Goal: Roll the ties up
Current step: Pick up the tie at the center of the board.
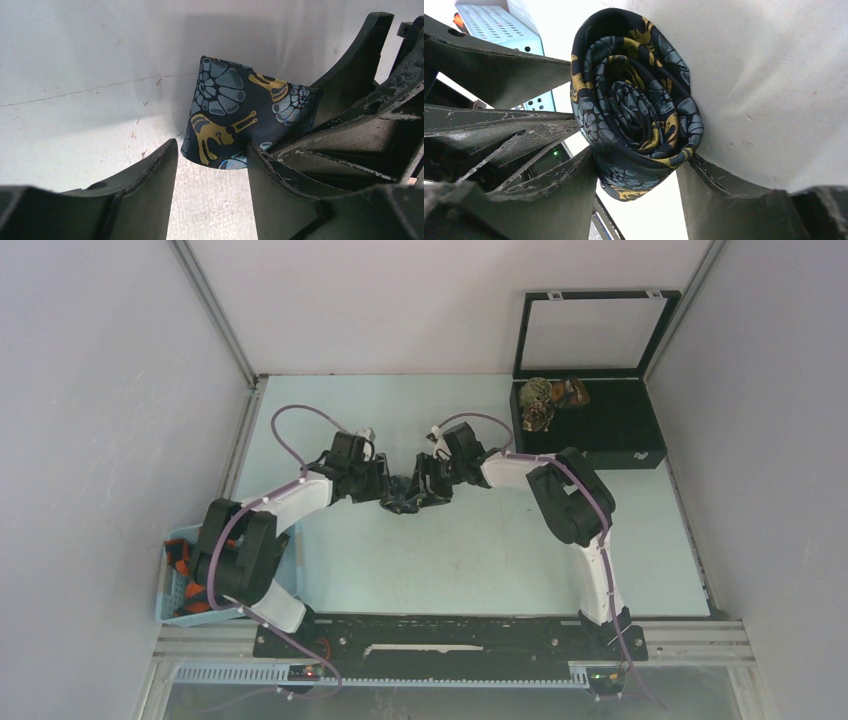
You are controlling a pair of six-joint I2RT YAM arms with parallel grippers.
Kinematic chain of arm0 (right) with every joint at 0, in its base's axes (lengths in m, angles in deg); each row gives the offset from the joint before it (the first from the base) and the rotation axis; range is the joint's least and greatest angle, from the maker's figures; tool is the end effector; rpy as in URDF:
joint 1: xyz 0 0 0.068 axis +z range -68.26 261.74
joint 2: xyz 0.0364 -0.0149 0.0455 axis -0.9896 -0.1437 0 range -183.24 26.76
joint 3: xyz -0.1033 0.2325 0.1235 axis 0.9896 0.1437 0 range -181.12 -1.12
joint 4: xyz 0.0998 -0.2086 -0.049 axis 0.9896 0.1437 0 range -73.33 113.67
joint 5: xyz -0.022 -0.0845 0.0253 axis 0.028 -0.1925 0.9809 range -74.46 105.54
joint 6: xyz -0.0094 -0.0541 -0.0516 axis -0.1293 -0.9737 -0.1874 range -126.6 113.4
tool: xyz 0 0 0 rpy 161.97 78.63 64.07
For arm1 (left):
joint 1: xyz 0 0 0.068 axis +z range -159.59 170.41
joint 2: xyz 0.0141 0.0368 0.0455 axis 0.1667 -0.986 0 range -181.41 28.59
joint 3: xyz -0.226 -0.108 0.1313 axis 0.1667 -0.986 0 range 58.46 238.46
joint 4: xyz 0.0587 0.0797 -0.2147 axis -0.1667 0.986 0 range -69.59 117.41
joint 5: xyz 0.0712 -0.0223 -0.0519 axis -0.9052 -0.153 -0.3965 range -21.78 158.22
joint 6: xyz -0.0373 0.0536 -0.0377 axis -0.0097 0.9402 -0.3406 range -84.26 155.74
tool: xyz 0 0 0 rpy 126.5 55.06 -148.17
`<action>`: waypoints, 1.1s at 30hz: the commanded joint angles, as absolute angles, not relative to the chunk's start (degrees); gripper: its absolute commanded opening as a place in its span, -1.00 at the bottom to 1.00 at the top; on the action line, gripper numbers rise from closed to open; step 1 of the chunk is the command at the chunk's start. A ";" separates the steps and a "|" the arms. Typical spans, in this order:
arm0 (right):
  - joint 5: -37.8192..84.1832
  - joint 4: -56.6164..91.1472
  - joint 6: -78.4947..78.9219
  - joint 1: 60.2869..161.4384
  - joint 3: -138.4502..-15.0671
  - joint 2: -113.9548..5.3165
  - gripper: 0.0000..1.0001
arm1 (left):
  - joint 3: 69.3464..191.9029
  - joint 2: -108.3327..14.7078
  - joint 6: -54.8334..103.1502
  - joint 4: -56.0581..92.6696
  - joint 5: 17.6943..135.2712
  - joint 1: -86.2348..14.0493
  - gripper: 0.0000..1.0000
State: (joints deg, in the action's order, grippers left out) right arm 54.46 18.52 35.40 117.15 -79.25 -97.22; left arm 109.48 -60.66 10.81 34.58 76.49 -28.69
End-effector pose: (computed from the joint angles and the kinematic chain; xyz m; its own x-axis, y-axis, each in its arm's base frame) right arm 0.3447 0.2940 0.1349 -0.9802 -0.0582 -0.1890 -0.1876 0.5760 0.7956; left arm 0.2885 -0.1095 0.1914 -0.8504 -0.1470 -0.5053 0.0533 0.9312 -0.3605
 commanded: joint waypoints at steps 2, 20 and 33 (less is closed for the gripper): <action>52.10 18.74 35.04 117.66 -79.48 -99.43 0.04 | 110.44 -61.90 11.57 33.79 77.22 -28.11 0.15; 52.68 18.93 35.31 117.67 -81.78 -100.19 -0.74 | 108.66 -57.61 10.95 33.04 78.67 -27.71 0.37; 53.62 20.33 34.88 117.25 -81.69 -96.12 -1.00 | 101.88 -41.32 8.74 33.12 74.42 -27.70 0.47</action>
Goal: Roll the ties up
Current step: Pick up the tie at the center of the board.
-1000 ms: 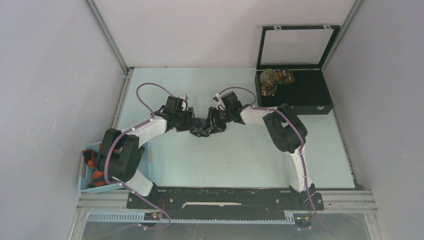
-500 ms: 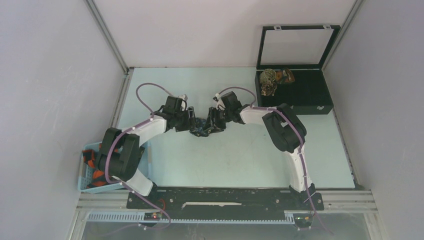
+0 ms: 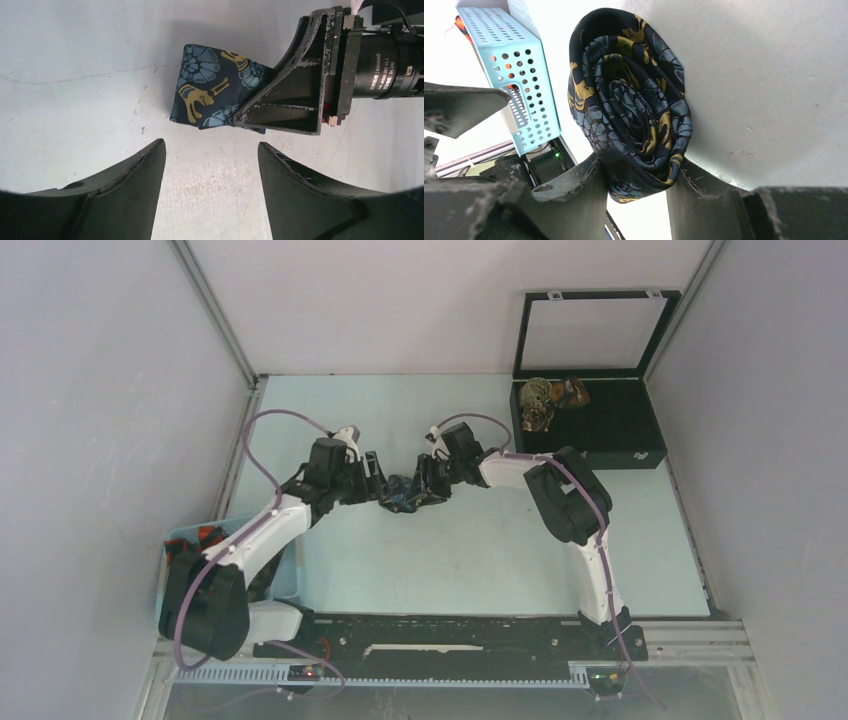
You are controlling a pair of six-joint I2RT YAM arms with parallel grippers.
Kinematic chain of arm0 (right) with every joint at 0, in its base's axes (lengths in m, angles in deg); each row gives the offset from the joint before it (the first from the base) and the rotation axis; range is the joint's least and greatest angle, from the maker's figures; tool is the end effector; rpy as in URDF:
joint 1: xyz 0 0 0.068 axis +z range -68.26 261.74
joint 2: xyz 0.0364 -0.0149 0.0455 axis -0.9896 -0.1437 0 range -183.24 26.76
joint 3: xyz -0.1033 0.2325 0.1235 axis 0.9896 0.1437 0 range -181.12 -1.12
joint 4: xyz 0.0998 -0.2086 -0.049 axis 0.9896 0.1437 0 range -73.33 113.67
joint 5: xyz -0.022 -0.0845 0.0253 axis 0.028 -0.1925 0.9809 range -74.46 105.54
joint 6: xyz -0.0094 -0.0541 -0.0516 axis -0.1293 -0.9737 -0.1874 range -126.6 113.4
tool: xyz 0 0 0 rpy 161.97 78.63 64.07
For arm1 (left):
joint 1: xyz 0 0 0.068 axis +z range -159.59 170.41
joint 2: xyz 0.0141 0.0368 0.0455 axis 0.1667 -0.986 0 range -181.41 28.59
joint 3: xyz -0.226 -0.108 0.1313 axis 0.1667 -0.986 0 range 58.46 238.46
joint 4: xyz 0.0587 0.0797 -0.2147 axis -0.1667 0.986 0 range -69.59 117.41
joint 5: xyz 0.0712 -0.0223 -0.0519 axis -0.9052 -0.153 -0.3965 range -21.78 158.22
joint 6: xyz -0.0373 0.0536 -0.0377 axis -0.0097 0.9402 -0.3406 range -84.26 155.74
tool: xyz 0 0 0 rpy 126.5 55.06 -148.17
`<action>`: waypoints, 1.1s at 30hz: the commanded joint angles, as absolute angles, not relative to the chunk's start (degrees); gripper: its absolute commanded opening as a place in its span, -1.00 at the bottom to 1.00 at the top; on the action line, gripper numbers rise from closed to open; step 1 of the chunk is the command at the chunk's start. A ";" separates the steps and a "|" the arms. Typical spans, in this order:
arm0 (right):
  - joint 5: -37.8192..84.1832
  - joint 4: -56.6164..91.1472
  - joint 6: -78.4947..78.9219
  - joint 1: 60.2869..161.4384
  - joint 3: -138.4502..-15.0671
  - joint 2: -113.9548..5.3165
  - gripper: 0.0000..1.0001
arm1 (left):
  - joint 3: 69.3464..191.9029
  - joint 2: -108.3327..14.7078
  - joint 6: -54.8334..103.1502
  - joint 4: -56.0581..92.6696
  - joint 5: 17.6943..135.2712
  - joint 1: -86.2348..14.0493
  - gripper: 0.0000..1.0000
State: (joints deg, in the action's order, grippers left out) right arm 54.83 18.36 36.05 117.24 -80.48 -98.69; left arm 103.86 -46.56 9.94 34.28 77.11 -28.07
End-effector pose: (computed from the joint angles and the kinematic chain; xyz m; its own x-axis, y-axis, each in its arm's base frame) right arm 0.3481 0.2977 0.1302 -0.9827 -0.0569 -0.1763 -0.1768 0.5731 0.8002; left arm 0.2510 -0.0941 0.2281 -0.7716 -0.1955 -0.6054 0.0927 0.9069 -0.4110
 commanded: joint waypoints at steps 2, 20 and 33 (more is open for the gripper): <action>53.93 20.03 34.88 117.24 -81.47 -95.15 -1.00 | 100.09 -39.00 8.05 32.08 74.29 -27.75 0.48; 54.65 19.92 35.13 115.73 -78.79 -88.73 -1.00 | 87.99 -27.55 4.15 26.19 73.81 -27.74 0.49; 55.26 19.62 34.65 110.67 -68.43 -75.33 -1.00 | 85.15 -28.23 2.72 20.75 76.01 -27.85 0.49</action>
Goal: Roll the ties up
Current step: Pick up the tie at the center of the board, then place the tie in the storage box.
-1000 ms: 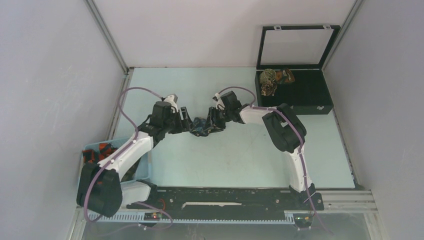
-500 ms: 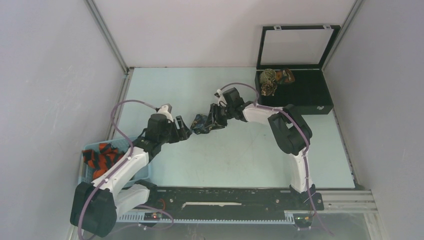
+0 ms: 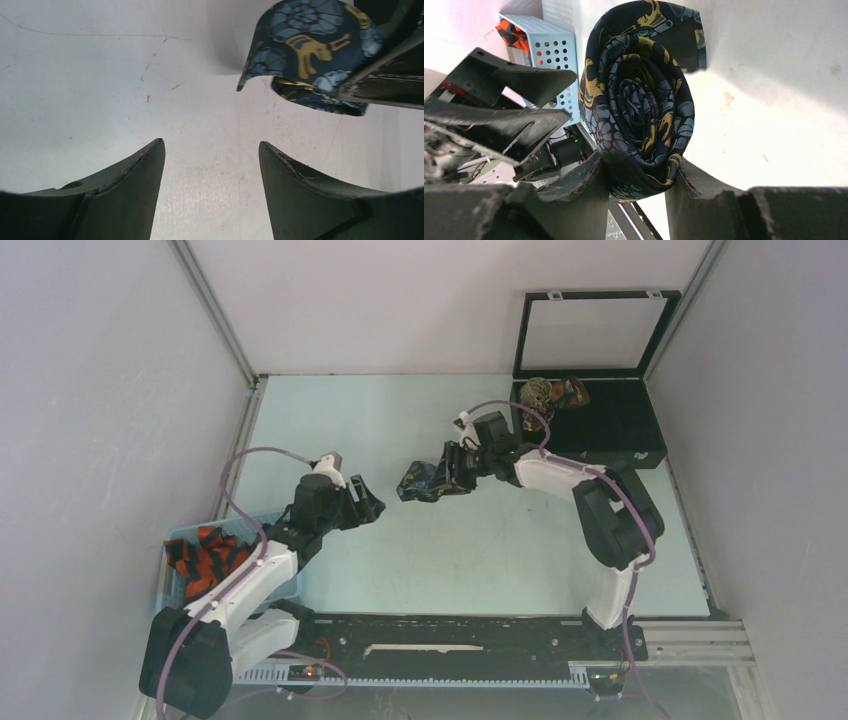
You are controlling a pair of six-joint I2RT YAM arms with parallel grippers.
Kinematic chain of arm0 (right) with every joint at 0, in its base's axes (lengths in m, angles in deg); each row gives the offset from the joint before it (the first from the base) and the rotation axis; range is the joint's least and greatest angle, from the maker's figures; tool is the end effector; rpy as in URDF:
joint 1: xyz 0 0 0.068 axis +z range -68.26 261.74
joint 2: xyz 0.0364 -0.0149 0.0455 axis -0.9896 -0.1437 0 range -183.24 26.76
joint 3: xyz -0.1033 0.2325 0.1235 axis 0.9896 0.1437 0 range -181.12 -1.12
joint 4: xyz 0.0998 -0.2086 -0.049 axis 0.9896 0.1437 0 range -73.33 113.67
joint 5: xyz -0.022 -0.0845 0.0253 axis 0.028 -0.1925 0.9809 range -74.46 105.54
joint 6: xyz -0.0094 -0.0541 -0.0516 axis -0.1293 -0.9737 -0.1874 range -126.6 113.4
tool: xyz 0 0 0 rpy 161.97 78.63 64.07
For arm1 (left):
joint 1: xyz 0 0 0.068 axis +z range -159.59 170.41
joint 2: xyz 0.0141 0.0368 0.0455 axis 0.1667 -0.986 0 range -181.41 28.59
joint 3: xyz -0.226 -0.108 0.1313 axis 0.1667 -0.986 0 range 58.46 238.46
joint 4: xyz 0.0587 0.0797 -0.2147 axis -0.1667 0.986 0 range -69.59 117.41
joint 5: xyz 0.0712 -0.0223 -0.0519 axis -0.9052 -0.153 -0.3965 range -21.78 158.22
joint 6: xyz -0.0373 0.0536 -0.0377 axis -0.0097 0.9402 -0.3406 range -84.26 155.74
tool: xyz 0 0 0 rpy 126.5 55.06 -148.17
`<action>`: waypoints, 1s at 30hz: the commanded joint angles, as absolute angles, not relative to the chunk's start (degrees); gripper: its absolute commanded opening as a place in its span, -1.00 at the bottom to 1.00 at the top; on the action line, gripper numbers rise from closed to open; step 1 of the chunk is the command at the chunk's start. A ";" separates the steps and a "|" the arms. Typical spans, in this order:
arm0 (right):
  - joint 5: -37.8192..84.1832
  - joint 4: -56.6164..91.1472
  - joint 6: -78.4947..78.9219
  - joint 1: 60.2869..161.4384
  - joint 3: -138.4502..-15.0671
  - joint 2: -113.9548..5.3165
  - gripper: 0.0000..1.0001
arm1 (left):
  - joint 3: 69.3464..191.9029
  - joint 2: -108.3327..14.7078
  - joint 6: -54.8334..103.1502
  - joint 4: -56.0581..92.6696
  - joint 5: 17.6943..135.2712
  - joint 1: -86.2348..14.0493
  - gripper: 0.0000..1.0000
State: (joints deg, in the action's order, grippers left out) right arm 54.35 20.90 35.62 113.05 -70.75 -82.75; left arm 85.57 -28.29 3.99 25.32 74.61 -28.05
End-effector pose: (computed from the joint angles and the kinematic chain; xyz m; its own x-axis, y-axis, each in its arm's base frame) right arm 0.3263 0.2450 0.1922 -0.9709 0.0223 -0.2384 -0.1849 0.5629 0.8055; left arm 0.1895 -0.0706 0.2090 -0.6702 -0.3276 -0.6660 0.0574 0.8718 -0.4865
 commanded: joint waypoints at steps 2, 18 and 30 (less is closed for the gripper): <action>55.12 20.82 34.16 109.09 -66.59 -72.59 -1.00 | 84.80 -29.09 2.52 18.23 76.50 -28.00 0.49; 48.15 41.91 27.03 81.65 -55.09 -44.94 -1.00 | 84.00 -36.32 1.71 10.92 78.88 -30.42 0.46; 41.58 47.72 27.41 66.56 -56.24 -43.73 -1.00 | 83.92 -37.60 2.25 9.68 80.94 -30.52 0.44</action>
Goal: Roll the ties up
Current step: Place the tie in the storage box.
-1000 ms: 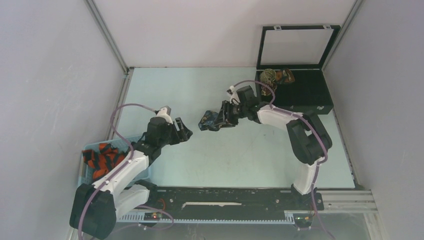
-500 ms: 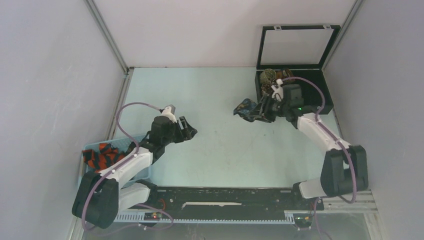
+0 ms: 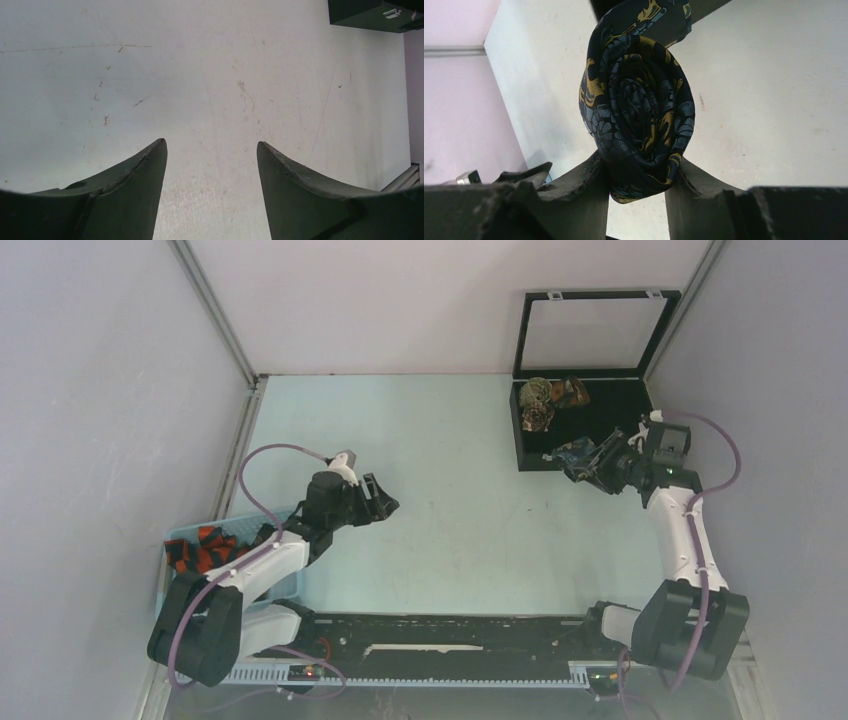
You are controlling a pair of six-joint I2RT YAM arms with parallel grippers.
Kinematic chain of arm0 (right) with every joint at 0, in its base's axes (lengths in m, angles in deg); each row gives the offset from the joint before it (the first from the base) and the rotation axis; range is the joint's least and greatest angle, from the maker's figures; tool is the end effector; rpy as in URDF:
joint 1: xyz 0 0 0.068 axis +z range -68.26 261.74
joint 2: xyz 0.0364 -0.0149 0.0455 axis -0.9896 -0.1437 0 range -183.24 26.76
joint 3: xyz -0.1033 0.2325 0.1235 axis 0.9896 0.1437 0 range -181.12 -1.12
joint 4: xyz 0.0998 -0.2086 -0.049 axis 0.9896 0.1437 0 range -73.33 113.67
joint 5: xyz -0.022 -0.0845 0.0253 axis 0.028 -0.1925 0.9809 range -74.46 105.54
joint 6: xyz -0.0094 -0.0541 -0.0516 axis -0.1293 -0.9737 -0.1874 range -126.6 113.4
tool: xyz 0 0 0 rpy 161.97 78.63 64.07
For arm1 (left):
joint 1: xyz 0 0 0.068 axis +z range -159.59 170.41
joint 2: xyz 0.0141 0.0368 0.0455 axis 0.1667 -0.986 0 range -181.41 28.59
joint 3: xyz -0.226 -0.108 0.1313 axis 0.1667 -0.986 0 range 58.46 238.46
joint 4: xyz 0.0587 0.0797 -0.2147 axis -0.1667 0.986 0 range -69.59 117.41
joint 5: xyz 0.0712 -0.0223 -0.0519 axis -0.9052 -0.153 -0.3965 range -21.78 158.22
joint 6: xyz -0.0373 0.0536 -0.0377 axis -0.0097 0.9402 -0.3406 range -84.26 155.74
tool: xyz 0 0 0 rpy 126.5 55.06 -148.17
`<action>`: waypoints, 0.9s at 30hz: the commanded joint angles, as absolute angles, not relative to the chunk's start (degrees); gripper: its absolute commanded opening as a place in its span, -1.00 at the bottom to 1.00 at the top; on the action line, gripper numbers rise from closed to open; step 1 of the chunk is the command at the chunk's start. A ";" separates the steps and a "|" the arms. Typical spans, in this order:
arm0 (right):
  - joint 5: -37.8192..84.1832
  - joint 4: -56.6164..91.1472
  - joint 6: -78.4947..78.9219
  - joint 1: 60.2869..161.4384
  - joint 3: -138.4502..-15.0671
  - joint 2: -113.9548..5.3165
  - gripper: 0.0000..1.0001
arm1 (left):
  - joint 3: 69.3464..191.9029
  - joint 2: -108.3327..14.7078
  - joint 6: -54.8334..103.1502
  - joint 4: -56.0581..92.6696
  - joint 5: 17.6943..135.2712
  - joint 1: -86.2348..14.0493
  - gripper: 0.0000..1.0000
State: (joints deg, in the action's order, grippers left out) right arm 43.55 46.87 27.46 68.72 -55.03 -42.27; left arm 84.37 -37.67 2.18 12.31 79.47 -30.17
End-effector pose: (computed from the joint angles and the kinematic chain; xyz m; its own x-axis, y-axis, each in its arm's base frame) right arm 0.2400 -0.0250 0.2781 -0.6428 0.6561 -0.3953 0.2863 0.6845 0.6705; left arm 0.2110 -0.0924 0.1963 -0.6922 -0.3192 -0.6472 0.1398 0.8205 -0.5542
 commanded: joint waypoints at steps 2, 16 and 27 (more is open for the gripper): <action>41.16 47.67 27.62 66.04 -57.64 -45.52 -1.00 | 83.86 -37.66 2.25 9.53 81.05 -30.51 0.44; 39.35 44.93 29.51 65.65 -67.93 -61.33 -1.00 | 84.18 -39.18 2.34 8.72 81.66 -30.53 0.42; 40.31 42.78 31.66 65.49 -74.26 -70.63 -1.00 | 84.62 -40.20 2.47 8.63 82.01 -30.51 0.42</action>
State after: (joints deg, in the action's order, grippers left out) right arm 40.18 46.12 30.30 65.81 -70.07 -68.20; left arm 84.37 -40.05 2.20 11.17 80.93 -30.22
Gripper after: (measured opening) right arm 0.409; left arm 0.712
